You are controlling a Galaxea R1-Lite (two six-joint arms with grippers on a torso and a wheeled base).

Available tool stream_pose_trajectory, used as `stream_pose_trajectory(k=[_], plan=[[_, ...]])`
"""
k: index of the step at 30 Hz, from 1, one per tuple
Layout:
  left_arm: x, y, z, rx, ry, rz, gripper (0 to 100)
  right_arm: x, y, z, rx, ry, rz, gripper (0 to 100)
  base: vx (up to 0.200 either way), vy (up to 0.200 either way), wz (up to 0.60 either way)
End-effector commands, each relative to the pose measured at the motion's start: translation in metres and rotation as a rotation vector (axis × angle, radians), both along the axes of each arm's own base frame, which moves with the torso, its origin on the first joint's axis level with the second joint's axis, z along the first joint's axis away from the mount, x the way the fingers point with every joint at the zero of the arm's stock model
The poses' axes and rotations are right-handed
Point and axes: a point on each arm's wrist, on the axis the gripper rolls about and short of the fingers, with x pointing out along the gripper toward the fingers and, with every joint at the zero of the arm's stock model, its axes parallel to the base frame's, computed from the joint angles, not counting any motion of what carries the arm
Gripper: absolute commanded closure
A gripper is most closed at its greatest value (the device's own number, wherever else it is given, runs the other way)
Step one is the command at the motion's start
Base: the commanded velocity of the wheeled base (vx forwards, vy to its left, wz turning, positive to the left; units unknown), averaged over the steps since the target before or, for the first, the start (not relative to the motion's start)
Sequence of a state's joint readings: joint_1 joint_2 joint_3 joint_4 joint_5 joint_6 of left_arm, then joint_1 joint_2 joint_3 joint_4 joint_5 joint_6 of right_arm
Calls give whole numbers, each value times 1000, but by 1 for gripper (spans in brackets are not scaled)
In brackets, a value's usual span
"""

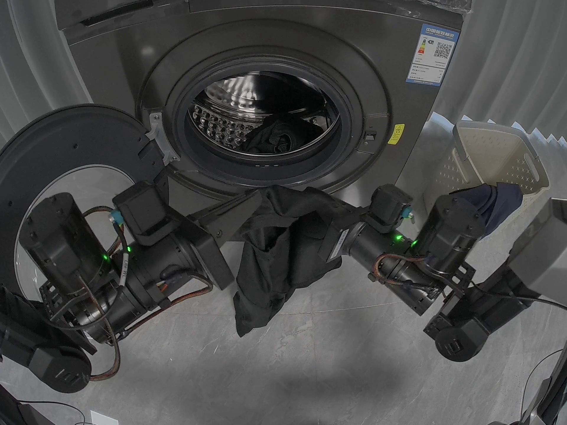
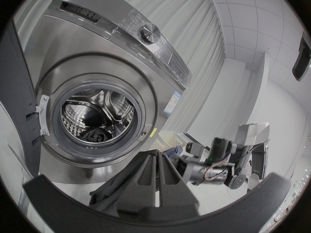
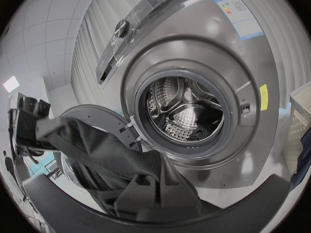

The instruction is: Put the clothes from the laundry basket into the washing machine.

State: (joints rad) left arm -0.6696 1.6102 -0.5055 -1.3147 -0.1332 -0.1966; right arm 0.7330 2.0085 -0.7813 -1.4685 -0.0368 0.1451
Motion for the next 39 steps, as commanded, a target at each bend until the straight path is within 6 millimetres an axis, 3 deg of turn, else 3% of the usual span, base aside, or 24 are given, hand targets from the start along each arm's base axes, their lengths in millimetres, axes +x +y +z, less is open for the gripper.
stream_pose_trajectory(k=[1, 2, 7, 19, 27, 32, 35, 39], plan=[[10, -7, -16, 35, 49, 0, 100, -28, -13, 34, 55, -54, 29, 100, 0, 0, 0], [11, -8, -18, 37, 58, -1, 0, -32, -14, 37, 60, -57, 36, 100, 0, 0, 0], [17, -12, -39, 57, 148, 2, 0, -41, -14, 46, 79, -71, 48, 100, 0, 0, 0], [20, -13, -95, 130, 234, 8, 0, -36, -12, 59, 115, -104, 37, 100, 0, 0, 0], [29, -13, -117, 169, 266, 26, 0, -29, -9, 69, 131, -111, 14, 100, 0, 0, 0], [40, -14, -126, 189, 271, 50, 0, -30, -8, 69, 132, -108, 15, 100, 0, 0, 0], [65, -13, -137, 216, 241, 100, 0, -32, -7, 68, 129, -102, 20, 100, 0, 0, 0], [80, -13, -137, 200, 217, 128, 0, -33, -8, 68, 129, -102, 21, 100, 0, 0, 0]])
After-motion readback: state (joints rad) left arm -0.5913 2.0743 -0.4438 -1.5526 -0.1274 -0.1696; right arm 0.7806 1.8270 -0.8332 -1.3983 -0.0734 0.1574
